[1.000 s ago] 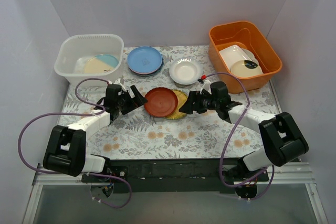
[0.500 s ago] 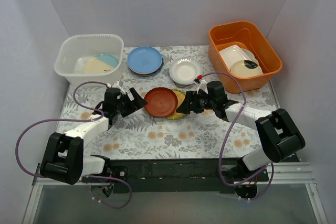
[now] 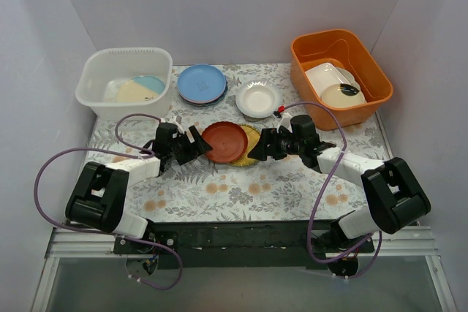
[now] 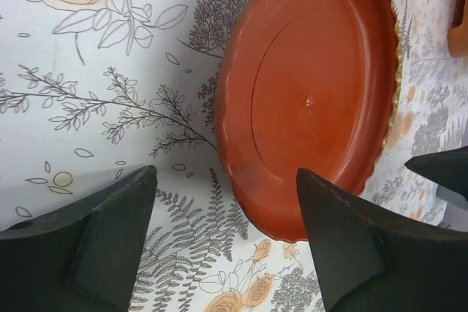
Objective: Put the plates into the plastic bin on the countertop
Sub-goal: Pick up the plate at the center of the board.
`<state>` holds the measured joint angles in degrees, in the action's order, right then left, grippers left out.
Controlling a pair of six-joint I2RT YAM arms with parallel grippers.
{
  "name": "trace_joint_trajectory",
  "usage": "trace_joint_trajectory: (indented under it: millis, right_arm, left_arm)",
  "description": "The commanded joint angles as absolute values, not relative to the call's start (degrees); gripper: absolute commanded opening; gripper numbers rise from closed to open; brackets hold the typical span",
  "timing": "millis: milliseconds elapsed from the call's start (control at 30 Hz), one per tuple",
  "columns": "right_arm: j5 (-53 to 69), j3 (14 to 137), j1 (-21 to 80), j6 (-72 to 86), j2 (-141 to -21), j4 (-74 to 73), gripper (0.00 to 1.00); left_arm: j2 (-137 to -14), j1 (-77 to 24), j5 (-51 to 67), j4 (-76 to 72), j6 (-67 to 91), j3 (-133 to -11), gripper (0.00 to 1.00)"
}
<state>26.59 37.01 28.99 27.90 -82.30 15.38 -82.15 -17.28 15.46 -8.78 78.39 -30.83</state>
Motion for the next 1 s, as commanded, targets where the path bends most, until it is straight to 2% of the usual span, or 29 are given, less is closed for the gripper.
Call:
trace_joint_trajectory:
  millis: [0,233,333,433,767,900,967]
  right_arm:
    - [25.9,37.1,29.2,27.0,-80.6,15.0,0.89]
    - [25.8,38.5,29.2,25.8,-81.4,14.5,0.89]
    - [26.2,39.1,29.2,25.4,-81.6,14.2,0.89]
    - [26.3,39.0,29.2,25.4,-81.7,14.4,0.89]
    - [26.1,38.1,29.2,26.5,-80.5,14.8,0.88]
    - [25.3,37.9,29.2,26.5,-78.6,13.8,0.88]
    - [24.6,37.4,29.3,26.4,-78.0,13.1,0.88]
  left_arm:
    - [-84.3,-18.9,15.8,-11.8,78.8,-31.9,0.72]
    - [-85.0,-19.7,14.2,-14.1,81.1,-30.1,0.40]
    - [-85.0,-19.8,13.6,-14.9,82.1,-29.2,0.32]
    - [-84.7,-19.8,13.1,-15.1,82.6,-28.9,0.21]
    - [-81.5,-19.9,13.1,-14.2,82.1,-28.0,0.11]
    - [-81.6,-19.8,13.4,-14.2,82.0,-28.4,0.00]
    - [-81.9,-19.9,13.8,-14.3,82.0,-28.6,0.00]
